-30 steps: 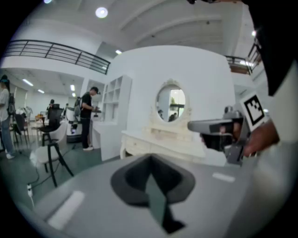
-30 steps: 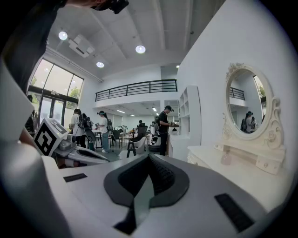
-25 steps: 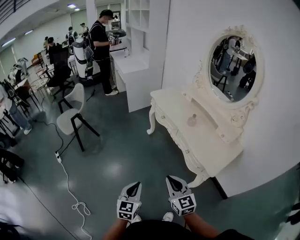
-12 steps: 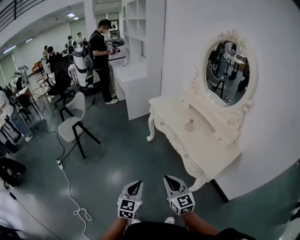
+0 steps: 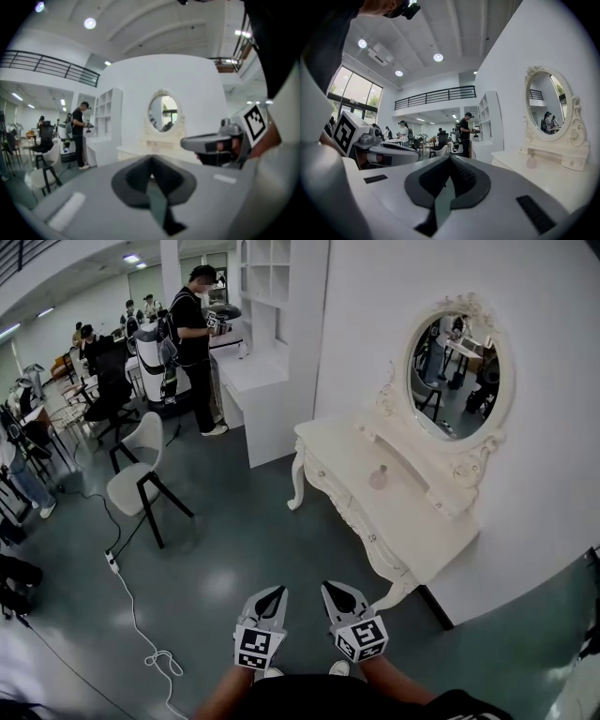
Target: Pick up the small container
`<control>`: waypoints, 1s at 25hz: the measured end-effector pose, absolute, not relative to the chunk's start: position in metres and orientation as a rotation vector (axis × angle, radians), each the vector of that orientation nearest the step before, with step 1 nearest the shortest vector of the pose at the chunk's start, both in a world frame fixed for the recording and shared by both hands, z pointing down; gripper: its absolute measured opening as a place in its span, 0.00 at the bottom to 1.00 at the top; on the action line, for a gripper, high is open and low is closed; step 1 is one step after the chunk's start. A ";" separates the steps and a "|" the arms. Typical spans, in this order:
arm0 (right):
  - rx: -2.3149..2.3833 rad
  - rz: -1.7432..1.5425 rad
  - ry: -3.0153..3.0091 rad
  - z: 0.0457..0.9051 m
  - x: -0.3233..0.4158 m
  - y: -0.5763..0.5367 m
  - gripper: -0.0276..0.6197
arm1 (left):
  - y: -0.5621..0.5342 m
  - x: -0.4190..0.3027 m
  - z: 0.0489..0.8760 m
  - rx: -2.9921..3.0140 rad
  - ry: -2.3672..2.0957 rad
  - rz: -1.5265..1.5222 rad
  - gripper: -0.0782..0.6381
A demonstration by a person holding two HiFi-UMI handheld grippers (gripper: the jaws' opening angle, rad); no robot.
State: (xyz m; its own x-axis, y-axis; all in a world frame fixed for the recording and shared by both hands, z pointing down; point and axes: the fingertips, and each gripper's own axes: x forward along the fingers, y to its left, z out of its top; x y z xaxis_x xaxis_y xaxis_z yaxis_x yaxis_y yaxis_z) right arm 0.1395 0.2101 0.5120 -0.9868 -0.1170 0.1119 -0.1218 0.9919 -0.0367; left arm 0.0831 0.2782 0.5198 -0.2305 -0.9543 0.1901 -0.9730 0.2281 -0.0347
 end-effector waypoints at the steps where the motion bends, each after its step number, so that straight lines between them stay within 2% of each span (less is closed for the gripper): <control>1: 0.191 0.074 -3.025 0.513 0.138 0.212 0.05 | 0.281 0.081 0.520 1.869 -2.357 0.215 0.12; 12: 0.233 0.074 -2.997 0.516 0.119 0.214 0.05 | 0.289 0.048 0.522 1.831 -2.381 0.130 0.12; 25: 0.192 0.092 -3.019 0.516 0.072 0.133 0.05 | 0.213 0.000 0.516 1.784 -2.457 0.153 0.12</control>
